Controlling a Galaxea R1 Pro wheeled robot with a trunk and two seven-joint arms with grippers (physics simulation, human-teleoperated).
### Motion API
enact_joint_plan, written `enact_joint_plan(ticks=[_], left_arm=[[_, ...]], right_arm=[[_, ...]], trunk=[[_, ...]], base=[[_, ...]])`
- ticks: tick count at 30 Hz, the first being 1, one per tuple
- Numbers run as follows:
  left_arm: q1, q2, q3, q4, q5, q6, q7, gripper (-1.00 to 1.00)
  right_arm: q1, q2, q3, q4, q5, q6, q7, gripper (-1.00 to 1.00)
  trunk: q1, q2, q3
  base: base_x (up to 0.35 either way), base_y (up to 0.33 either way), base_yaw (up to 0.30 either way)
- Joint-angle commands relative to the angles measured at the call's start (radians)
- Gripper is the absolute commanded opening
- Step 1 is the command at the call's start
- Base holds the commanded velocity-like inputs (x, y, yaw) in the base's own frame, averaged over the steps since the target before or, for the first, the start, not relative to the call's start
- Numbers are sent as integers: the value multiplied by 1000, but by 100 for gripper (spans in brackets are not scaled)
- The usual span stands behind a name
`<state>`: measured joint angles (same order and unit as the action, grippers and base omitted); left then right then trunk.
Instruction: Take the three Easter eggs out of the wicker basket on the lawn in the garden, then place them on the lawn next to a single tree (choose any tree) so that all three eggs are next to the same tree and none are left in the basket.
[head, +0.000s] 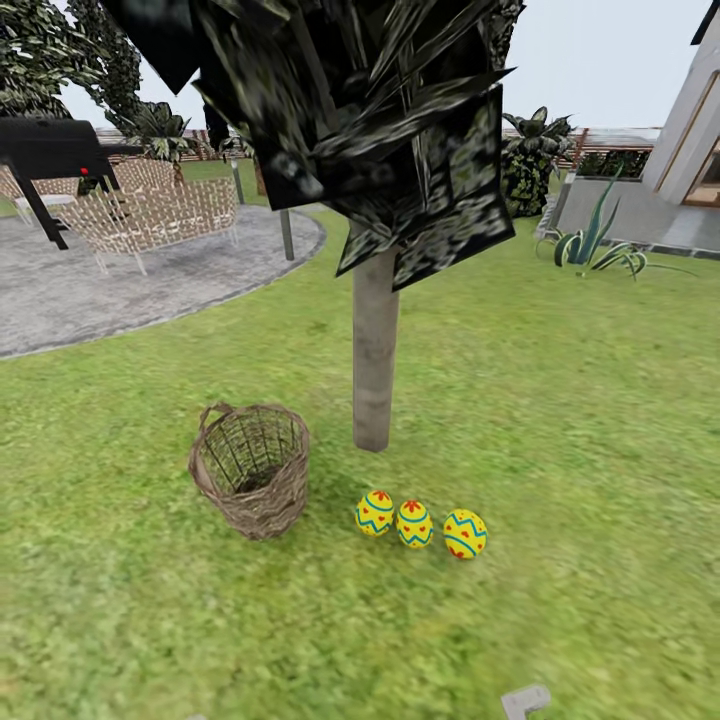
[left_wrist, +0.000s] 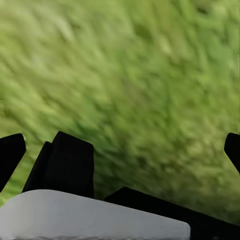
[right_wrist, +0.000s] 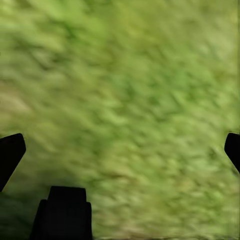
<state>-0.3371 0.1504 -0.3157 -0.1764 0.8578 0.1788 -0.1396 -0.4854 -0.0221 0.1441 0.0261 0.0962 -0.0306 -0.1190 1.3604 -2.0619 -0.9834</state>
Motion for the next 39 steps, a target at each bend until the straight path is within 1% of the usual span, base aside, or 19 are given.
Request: enact_joint_plan(ticks=[1,3,4,5,6,7,8,10,14,19,21,25,27,32,33,34,37,39], left_arm=[[0,0,-16,0,8,4,16,100],[0,-1,-53,0,8,4,65,100],[0,-2,-81,0,7,3,93,100],[0,-6,-129,-1,7,3,128,100],[0,-9,-160,-1,8,2,146,100],[0,-10,-174,-1,8,2,153,100],[0,-12,-196,-1,9,2,163,100],[0,-14,-220,-1,10,2,174,100],[0,-16,-235,1,10,2,188,100],[0,-28,-236,8,12,2,191,100],[0,-36,-236,30,11,2,192,100],[0,-66,-237,68,11,1,192,100],[0,-70,-237,73,12,1,192,100],[0,-71,-236,76,15,0,192,100],[0,-70,-235,76,17,-4,192,100],[0,-68,-234,77,18,-13,192,100],[0,-66,-234,77,19,-70,192,100],[0,-66,-235,77,18,-80,191,100]], right_arm=[[4,0,2,3,10,-4,-5,100],[13,1,2,3,10,-4,-4,100],[18,1,2,3,10,-4,-4,100],[26,1,2,3,10,-5,-4,100],[32,1,2,3,11,-5,-4,100],[34,1,2,3,11,-5,-4,100],[37,1,2,3,10,-5,-4,100],[41,1,2,3,10,-5,-4,100],[43,-1,2,3,10,-5,-4,100],[44,-1,2,4,9,-3,-4,100],[51,-1,2,5,10,-3,-4,100],[71,0,2,5,12,-2,-4,100],[75,0,2,6,12,-2,-4,100],[78,1,2,5,13,-3,-4,100],[79,2,2,5,14,-3,-4,100],[79,2,2,5,15,-3,-4,100],[79,2,2,5,14,-3,-4,100],[79,2,2,5,13,-3,-4,100]], trunk=[[-4,7,3],[-12,21,9],[-16,28,12],[-19,35,15],[-23,42,18],[-27,49,21],[-31,56,24],[-39,70,31],[-54,98,43],[-73,133,59],[-81,147,65],[-96,175,78],[-104,189,84],[-123,224,100],[-123,224,100],[-123,224,100],[-123,224,100],[-123,224,100]], base=[[0,0,0],[0,0,0],[0,0,0],[0,0,0],[0,0,0],[0,0,0],[0,0,0],[0,0,0],[0,0,0],[0,0,0],[0,0,0],[0,0,0],[0,0,0],[0,0,0],[0,0,0],[0,0,0],[0,0,0],[0,0,0]])
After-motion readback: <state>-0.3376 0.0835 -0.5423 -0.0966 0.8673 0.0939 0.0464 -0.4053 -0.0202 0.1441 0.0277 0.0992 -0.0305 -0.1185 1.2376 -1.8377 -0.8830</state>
